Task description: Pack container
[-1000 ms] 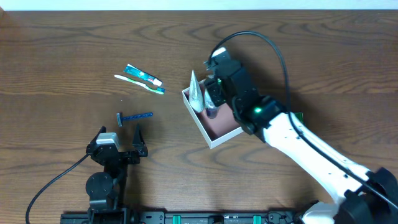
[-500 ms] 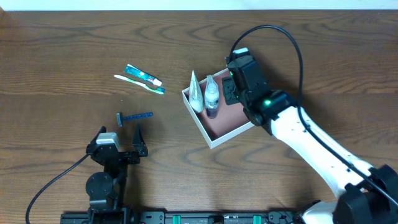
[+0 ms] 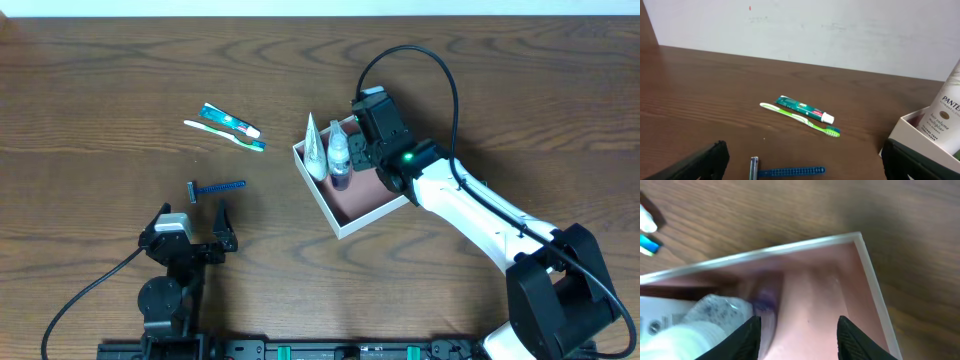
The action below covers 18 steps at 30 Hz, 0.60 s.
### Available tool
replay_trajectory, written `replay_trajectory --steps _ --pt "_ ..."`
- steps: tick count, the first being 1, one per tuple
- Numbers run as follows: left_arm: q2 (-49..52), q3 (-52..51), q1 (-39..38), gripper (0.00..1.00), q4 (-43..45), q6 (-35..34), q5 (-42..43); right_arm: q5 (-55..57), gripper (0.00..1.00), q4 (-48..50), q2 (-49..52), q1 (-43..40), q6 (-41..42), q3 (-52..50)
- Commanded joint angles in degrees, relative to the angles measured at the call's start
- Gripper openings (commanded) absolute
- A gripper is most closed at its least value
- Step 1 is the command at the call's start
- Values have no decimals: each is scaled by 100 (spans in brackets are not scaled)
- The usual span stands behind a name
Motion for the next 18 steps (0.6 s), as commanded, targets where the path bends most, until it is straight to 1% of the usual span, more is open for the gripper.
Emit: replay_trajectory --steps 1,5,10,12,16,18 --pt "2 -87 28 98 -210 79 66 -258 46 83 50 -26 -197 76" --pt "2 -87 28 98 -210 79 66 -527 45 160 52 -26 -483 74" --pt "2 -87 28 98 -210 79 66 -555 46 162 52 -26 -715 74" --pt "2 -87 28 98 -210 79 66 -551 48 162 52 -33 -776 74" --pt "2 -87 28 98 -210 79 66 -345 59 109 52 -136 -756 74" --pt "2 -87 28 98 -210 79 66 -103 59 -2 52 -225 -573 74"
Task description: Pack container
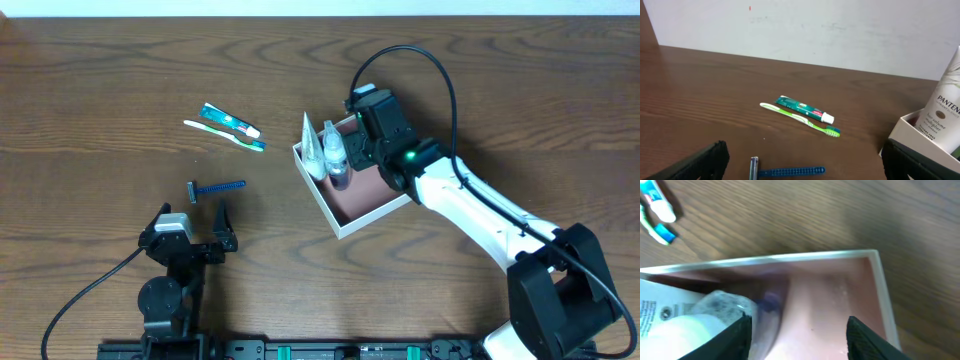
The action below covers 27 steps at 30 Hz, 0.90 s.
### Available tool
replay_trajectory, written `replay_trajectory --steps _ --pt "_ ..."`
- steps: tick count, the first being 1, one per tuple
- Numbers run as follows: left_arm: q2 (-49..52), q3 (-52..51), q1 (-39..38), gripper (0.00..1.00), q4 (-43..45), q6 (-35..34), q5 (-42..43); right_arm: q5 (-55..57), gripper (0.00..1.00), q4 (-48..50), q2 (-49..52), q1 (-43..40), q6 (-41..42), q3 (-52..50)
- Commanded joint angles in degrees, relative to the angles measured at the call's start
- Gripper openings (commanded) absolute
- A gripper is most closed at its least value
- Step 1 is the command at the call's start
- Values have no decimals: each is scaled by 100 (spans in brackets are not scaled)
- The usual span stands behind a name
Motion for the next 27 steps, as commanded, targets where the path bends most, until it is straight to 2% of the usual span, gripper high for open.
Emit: replay_trajectory --steps 1,13,22,27 --pt "2 -90 28 98 -210 79 66 343 59 -157 50 -184 125 74" --pt "2 -90 28 98 -210 79 66 474 57 -389 46 -490 -44 74" --pt "2 -90 28 98 -210 79 66 474 50 -605 52 -758 -85 72" --pt "2 -90 28 98 -210 79 66 407 42 -673 52 -857 -87 68"
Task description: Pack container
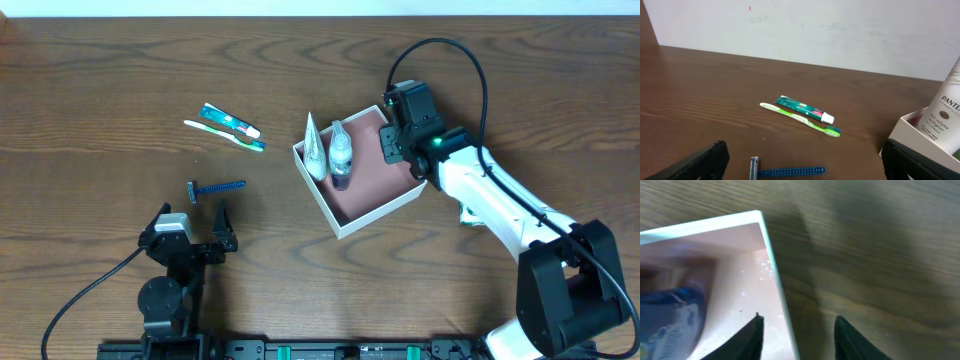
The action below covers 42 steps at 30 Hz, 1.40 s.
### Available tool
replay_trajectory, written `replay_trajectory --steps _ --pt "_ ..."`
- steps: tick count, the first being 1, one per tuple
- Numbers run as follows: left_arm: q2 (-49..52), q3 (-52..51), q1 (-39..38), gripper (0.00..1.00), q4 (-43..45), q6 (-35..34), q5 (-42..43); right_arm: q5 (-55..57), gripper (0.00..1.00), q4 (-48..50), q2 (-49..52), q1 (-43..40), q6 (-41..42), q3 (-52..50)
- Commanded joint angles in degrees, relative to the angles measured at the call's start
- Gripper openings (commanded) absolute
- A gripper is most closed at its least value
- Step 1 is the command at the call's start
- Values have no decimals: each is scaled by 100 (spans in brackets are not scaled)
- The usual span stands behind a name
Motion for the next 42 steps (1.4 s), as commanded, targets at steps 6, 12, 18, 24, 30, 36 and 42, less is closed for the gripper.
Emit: replay_trajectory --steps 6,12,18,24,30,36,42 --pt "2 -90 28 98 -210 79 66 -155 33 -79 52 -70 -162 63" --pt "2 -90 28 98 -210 79 66 -155 19 -234 83 -70 -208 55" --pt "2 -90 28 98 -210 79 63 -243 11 -278 149 -70 -280 -31" --pt "2 -90 28 98 -210 79 66 -245 1 -319 149 -70 -260 -44" --pt "2 -90 28 98 -210 79 66 -238 1 -533 149 -70 160 -44" --pt "2 -90 28 98 -210 79 66 -238 1 -916 149 -70 944 -44" --pt "2 -90 28 98 -210 79 66 -240 1 -1237 149 -66 1902 -44"
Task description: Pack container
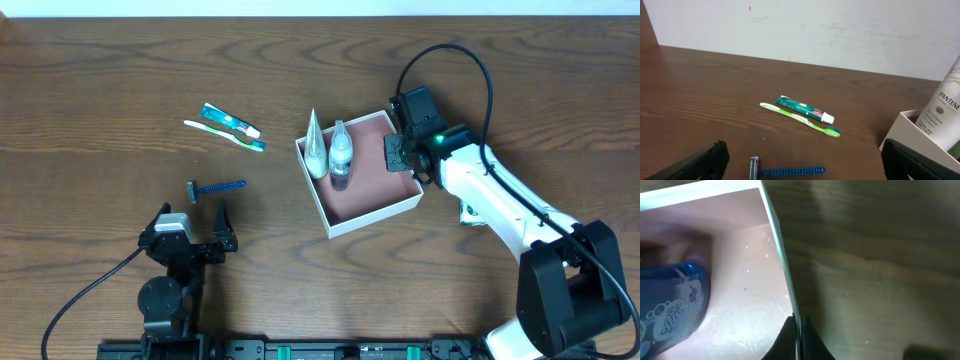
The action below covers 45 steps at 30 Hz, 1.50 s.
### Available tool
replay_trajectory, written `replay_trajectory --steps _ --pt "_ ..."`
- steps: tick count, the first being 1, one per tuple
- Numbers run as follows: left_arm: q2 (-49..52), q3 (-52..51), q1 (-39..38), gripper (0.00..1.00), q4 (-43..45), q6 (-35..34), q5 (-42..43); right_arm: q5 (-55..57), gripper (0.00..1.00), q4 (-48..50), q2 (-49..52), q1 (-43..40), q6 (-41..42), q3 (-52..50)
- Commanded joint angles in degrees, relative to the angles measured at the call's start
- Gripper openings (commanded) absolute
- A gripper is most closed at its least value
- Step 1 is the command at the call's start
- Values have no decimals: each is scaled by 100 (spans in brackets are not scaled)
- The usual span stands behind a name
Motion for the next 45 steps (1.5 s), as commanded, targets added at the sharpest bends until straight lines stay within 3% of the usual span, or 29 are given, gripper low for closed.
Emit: replay_trajectory --steps 1,12,23,25,29,32,36,45 --pt "2 -87 28 98 -210 79 61 4 1 -315 133 -15 1069 -136" --pt "2 -87 28 98 -210 79 63 -107 1 -564 133 186 2643 -140" --pt "2 -87 28 98 -210 79 63 -4 2 -575 133 225 2800 -140" --pt "2 -87 28 98 -210 79 63 70 12 -575 133 219 2791 -140" --pt "2 -87 28 98 -210 79 63 101 49 -483 131 203 2398 -140" --pt "2 -87 28 98 -210 79 63 114 65 -319 90 179 1923 -118" --pt "2 -87 28 98 -210 79 63 109 73 -157 -125 101 1296 50" --pt "2 -87 28 98 -210 79 63 -2 79 -785 -1154 -374 85 780"
